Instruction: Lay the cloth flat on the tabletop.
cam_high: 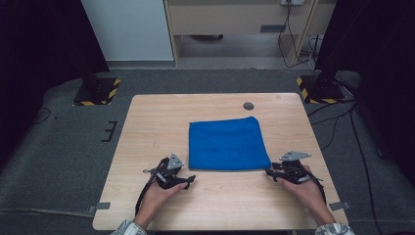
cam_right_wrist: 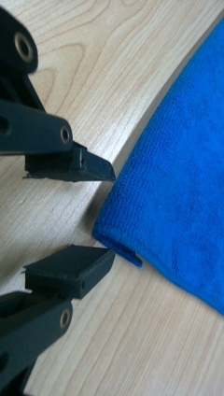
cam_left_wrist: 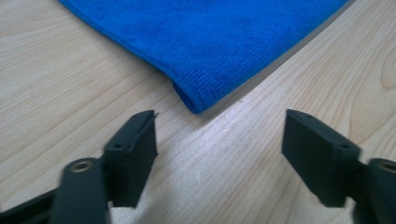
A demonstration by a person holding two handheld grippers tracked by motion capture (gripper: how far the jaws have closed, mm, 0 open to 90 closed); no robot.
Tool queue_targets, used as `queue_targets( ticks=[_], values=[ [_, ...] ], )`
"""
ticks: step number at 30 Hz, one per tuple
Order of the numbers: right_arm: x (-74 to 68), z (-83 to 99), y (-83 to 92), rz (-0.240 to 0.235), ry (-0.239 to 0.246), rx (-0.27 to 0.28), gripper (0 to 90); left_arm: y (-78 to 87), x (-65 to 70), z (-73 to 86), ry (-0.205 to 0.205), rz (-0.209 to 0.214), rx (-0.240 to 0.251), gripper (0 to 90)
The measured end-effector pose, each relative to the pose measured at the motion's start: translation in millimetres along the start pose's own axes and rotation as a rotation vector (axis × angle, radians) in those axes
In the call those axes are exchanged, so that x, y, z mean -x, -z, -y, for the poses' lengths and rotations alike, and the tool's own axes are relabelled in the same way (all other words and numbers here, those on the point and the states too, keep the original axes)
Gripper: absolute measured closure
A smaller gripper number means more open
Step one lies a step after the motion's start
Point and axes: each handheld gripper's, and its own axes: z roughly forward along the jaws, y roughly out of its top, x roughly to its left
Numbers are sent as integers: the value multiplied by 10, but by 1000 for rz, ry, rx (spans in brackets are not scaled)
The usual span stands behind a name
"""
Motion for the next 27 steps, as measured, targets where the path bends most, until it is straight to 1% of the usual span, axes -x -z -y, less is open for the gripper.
queue_targets(
  ticks=[2, 3, 4, 5, 9, 12, 14, 16, 19, 20, 22, 25, 27],
  values=[
    [-3, -4, -4, -5, 2, 6, 622, -34, 14, -7, -15, 10, -16, 336],
    [-8, -9, 1, -11, 3, 9, 650, -45, 19, -9, -18, 11, -23, 374],
    [-18, -15, 13, -5, 8, 13, 696, -59, 28, -12, -23, 13, -30, 403],
    [-18, -15, 13, -5, 8, 13, 696, -70, 36, -15, -26, 12, -32, 403],
    [-23, -23, 24, -12, 16, 29, 784, -99, 31, -49, -32, -16, -26, 472],
    [-30, -30, 21, -23, 23, 30, 830, -97, -4, -69, -22, -49, -8, 506],
    [-34, -41, 30, -27, 24, 37, 852, -92, -32, -72, -10, -55, 2, 520],
    [-32, -46, 34, -30, 23, 46, 868, -108, -50, -70, -16, -52, -5, 557],
    [-37, -51, 35, -33, 21, 50, 879, -128, -61, -90, -39, -49, -9, 634],
    [-38, -53, 34, -33, 24, 51, 881, -126, -69, -102, -47, -54, -3, 664],
    [-42, -56, 41, -35, 24, 52, 884, -120, -77, -113, -54, -47, 3, 725],
    [-61, -63, 56, -43, 14, 71, 885, -109, -83, -120, -50, -33, 14, 814],
    [-64, -67, 65, -42, 24, 80, 887, -102, -76, -140, -53, -27, 18, 847]
  ],
)
